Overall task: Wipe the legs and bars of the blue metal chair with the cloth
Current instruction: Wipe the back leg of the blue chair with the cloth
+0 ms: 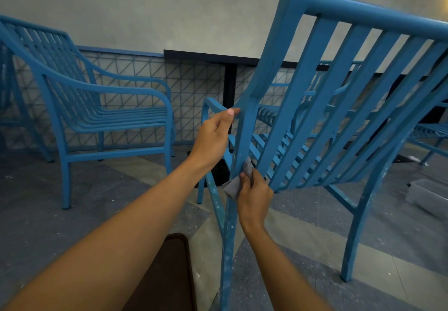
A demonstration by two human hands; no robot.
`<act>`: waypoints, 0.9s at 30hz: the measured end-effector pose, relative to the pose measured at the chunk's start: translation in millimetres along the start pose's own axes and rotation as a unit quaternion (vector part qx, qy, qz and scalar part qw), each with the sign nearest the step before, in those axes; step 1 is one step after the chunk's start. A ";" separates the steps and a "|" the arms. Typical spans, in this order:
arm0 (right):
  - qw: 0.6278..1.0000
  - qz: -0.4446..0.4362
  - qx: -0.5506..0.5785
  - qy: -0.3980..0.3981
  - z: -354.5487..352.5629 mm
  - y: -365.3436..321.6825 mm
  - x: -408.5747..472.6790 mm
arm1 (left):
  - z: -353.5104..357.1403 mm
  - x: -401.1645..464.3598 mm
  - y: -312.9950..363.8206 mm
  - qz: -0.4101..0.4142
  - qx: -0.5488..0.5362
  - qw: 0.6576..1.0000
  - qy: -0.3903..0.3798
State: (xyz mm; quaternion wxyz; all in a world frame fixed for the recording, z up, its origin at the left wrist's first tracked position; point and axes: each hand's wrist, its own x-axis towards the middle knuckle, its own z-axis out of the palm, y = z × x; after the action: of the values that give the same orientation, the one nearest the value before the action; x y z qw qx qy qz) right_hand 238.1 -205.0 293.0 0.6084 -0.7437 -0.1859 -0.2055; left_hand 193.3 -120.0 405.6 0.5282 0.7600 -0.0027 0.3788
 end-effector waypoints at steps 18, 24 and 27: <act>0.977 -0.200 0.020 0.068 -52.7 2.9 -12.6 | 11.0 -26.0 -28.3 -0.117 -0.064 0.991 -0.032; 0.912 -0.385 -0.112 0.082 -19.6 -16.8 19.6 | 5.7 -20.7 -29.5 -0.137 -0.069 0.988 -0.028; 0.880 -0.417 -0.219 0.055 -10.7 -13.2 30.4 | 1.2 -16.8 -27.7 -0.135 -0.059 0.988 -0.037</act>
State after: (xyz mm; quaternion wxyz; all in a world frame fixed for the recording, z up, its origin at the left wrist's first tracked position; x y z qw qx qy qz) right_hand 256.0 -212.2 322.0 0.2973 -0.6992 -0.3953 -0.5161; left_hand 193.3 -115.4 373.6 0.6183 0.7340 0.0583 0.2749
